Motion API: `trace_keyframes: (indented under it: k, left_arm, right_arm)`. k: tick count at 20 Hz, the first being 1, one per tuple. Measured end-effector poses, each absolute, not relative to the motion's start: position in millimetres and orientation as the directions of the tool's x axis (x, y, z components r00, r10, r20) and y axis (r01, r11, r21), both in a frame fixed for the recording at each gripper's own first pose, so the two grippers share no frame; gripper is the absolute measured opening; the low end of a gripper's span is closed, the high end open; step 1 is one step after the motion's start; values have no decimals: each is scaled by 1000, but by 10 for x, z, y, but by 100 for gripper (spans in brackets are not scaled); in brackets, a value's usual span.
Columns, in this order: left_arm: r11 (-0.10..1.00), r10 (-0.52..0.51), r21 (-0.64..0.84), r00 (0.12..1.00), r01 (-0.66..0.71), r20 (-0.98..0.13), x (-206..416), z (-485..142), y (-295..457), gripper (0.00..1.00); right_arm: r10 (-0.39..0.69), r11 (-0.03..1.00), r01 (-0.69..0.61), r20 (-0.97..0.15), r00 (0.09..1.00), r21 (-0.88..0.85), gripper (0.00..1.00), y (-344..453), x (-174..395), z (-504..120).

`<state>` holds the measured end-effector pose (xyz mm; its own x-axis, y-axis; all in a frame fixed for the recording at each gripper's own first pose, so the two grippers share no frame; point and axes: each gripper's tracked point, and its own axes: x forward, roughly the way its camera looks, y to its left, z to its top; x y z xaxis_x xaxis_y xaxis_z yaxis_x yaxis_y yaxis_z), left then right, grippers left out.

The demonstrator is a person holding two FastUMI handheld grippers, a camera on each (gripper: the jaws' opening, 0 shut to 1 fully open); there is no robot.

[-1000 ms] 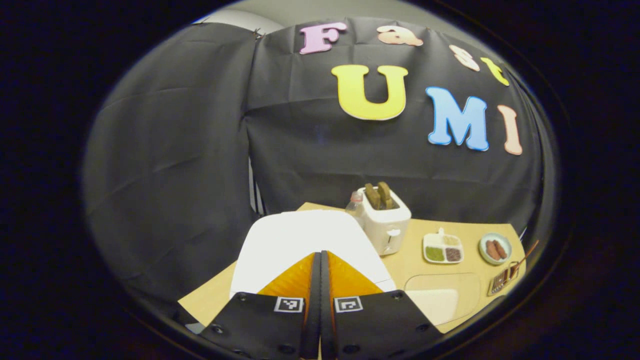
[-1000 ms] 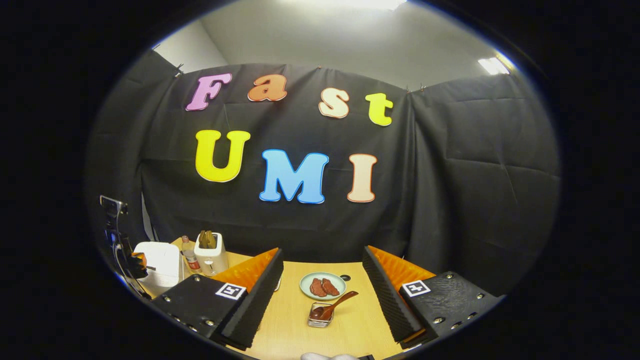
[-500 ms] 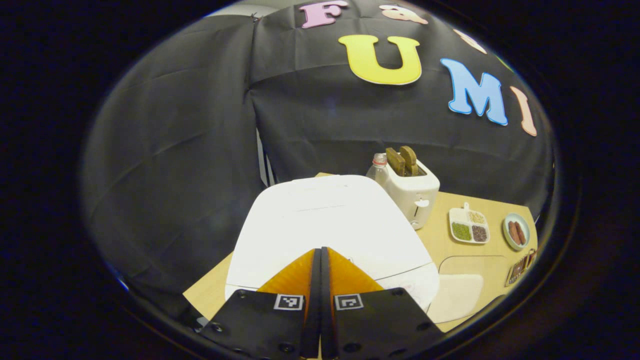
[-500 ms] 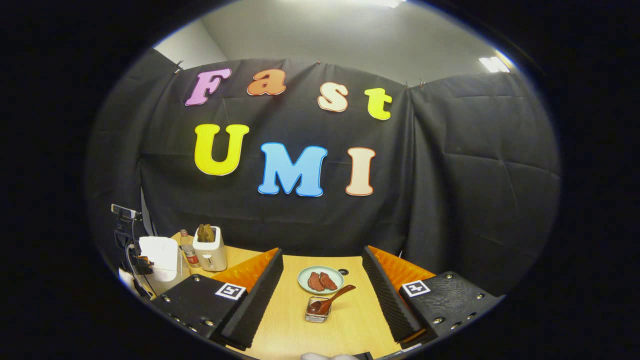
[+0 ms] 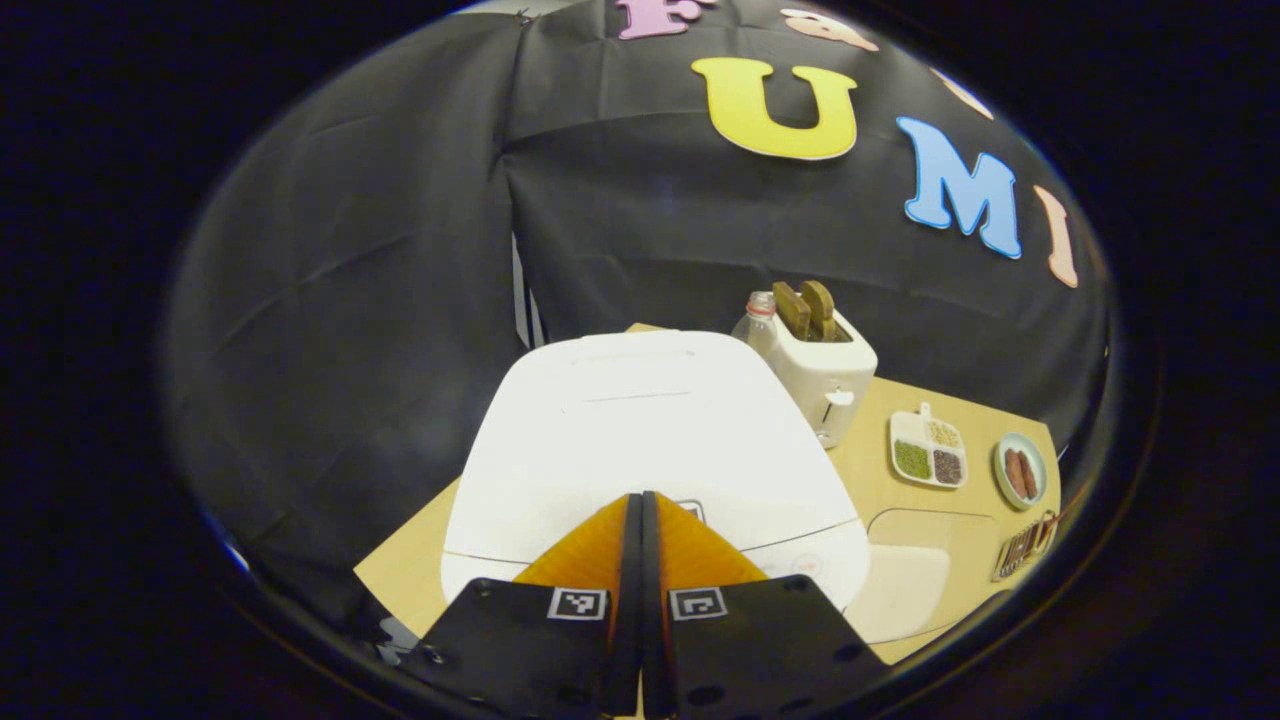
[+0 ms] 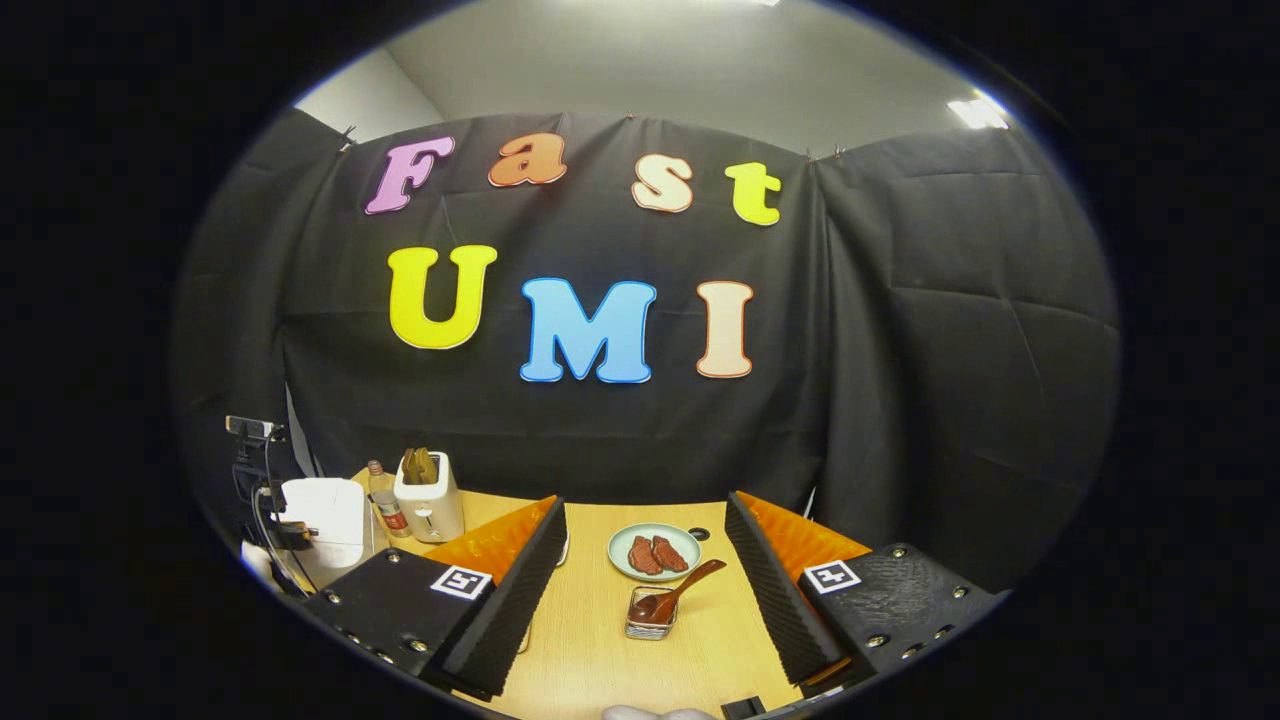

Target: Close the left gripper, press the button to open the rice cooker; take a wooden spoon from the chopstick holder with the right hand, scoop a spoonful of rice and pour it into the rice cooker, then put the wooden spoon back into the chopstick holder.

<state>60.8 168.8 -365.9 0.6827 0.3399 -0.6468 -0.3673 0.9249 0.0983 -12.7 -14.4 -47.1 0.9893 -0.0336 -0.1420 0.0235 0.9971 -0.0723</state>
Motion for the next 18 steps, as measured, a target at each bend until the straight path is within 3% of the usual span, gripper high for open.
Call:
trace_keyframes:
  k: [5, 8, 9, 10, 15, 18]
  left_arm:
    - [936, 339, 125, 741, -330, -579, 664, -3488, 1699, 9]
    - [928, 367, 192, 875, -320, -317, 912, -2596, 1757, 9]
    - [926, 359, 207, 907, -316, -220, 995, -2269, 1745, 9]
    - [930, 341, 202, 925, -306, -166, 1017, -2007, 1656, 8]
    - [980, 176, 100, 984, -171, -37, 895, -976, 1116, 8]
    - [997, 66, 31, 997, -64, -40, 701, -835, 744, 8]
  right_arm:
    - [-18, 998, 8, -145, 989, -64, 98, -55, -90, -511]
    - [-4, 998, -3, -102, 995, -66, 98, 2, -95, -464]
    - [-6, 998, 0, -85, 996, -63, 93, 9, -89, -426]
    - [-2, 998, -3, -72, 997, -64, 98, 22, -102, -420]
    - [-8, 999, 6, -49, 999, -52, 98, -5, -76, -392]
    - [-22, 1000, 21, -57, 998, -22, 98, -48, -62, -430]
